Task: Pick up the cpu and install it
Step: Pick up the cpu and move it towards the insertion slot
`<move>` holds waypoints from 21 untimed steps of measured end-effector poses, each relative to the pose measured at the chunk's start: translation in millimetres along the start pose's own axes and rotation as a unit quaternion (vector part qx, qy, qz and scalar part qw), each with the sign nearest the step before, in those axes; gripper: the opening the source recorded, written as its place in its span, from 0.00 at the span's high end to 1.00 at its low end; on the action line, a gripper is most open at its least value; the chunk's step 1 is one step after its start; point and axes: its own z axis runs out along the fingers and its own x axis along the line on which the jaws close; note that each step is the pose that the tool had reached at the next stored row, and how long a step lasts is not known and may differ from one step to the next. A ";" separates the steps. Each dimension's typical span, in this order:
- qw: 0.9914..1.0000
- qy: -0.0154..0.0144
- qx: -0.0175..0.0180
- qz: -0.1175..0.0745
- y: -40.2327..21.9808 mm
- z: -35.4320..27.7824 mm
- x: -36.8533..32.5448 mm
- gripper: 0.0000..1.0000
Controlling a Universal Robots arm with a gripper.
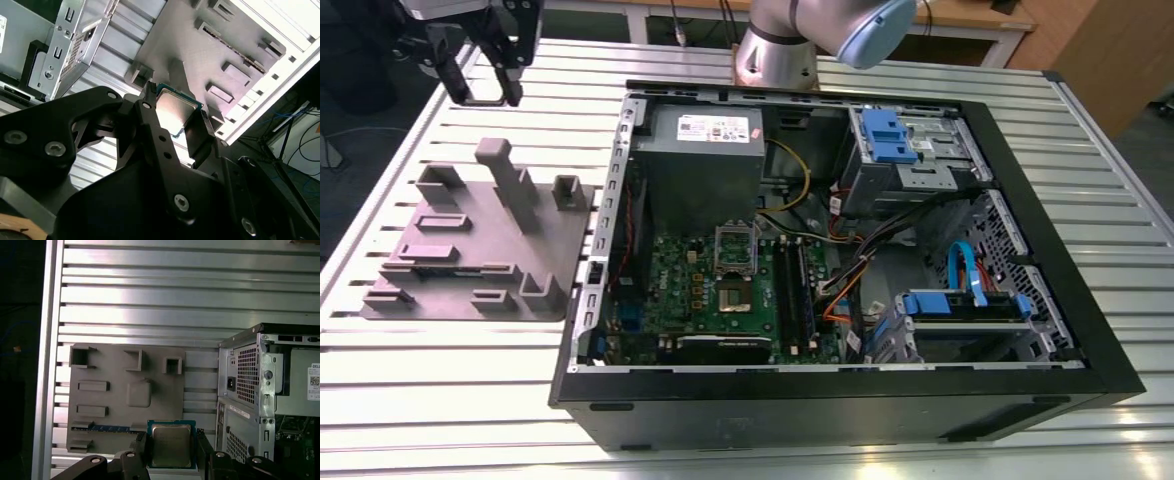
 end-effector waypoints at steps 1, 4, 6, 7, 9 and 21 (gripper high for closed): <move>1.000 0.000 0.000 0.000 0.0 0.0 -0.2 0.53; 1.000 0.000 0.000 0.000 0.0 0.0 -1.0 0.53; 1.000 0.000 0.000 0.000 0.0 0.0 -1.6 0.53; 1.000 0.000 0.000 0.000 0.0 0.0 -1.8 0.53; 1.000 0.000 0.000 0.000 0.0 0.0 -2.3 0.53; 1.000 0.000 0.000 0.000 -0.1 -0.1 -5.4 0.53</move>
